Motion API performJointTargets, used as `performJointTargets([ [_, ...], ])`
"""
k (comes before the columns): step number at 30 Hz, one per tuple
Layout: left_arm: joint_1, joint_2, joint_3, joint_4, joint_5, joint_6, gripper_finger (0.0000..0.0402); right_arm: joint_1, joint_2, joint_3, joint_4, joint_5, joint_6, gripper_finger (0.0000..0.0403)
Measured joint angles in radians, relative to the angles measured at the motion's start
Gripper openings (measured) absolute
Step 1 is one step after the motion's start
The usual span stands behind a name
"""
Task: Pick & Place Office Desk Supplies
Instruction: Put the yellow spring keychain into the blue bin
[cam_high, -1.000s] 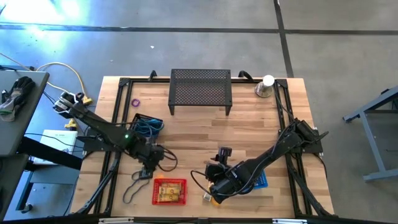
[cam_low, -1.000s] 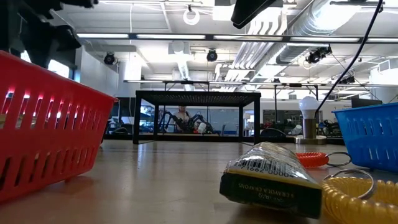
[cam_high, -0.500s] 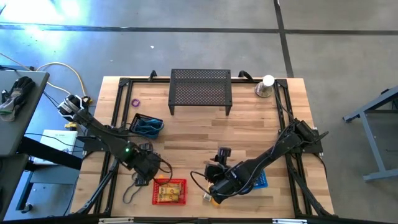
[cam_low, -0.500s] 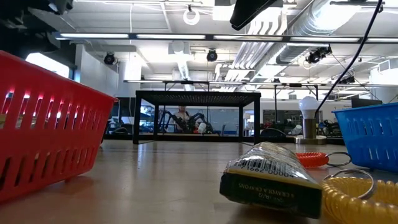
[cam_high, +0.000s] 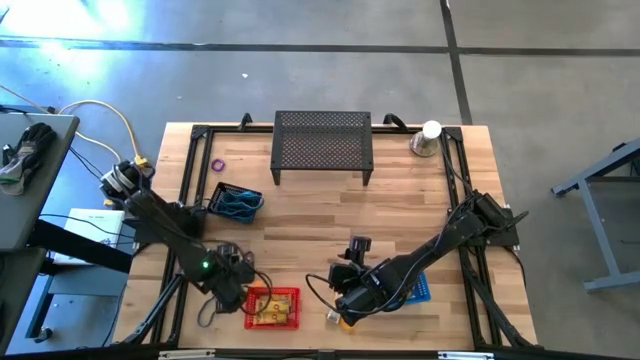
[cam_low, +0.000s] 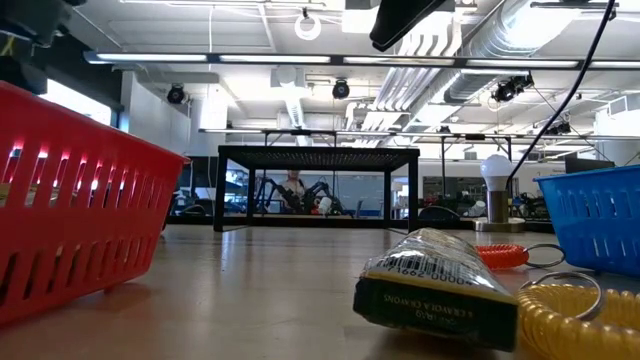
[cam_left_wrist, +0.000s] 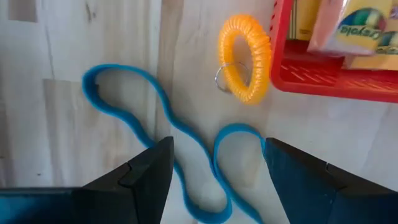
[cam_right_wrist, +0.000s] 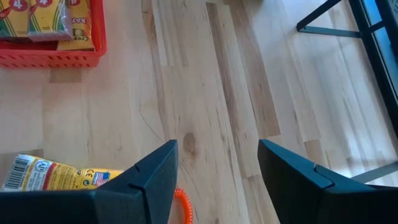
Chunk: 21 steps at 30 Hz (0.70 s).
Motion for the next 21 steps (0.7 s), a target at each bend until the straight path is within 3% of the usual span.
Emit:
performJointTargets([
  [12,-0.014,0.159,0.0,0.06,0.01,-0.021,0.0243,0.0,0.0,0.0,0.009,0.002,0.0,0.021],
  [21,-0.013,0.178,0.001,0.113,0.014,-0.021,0.0243,-0.02,0.0,0.0,0.033,0.001,-0.018,0.021],
])
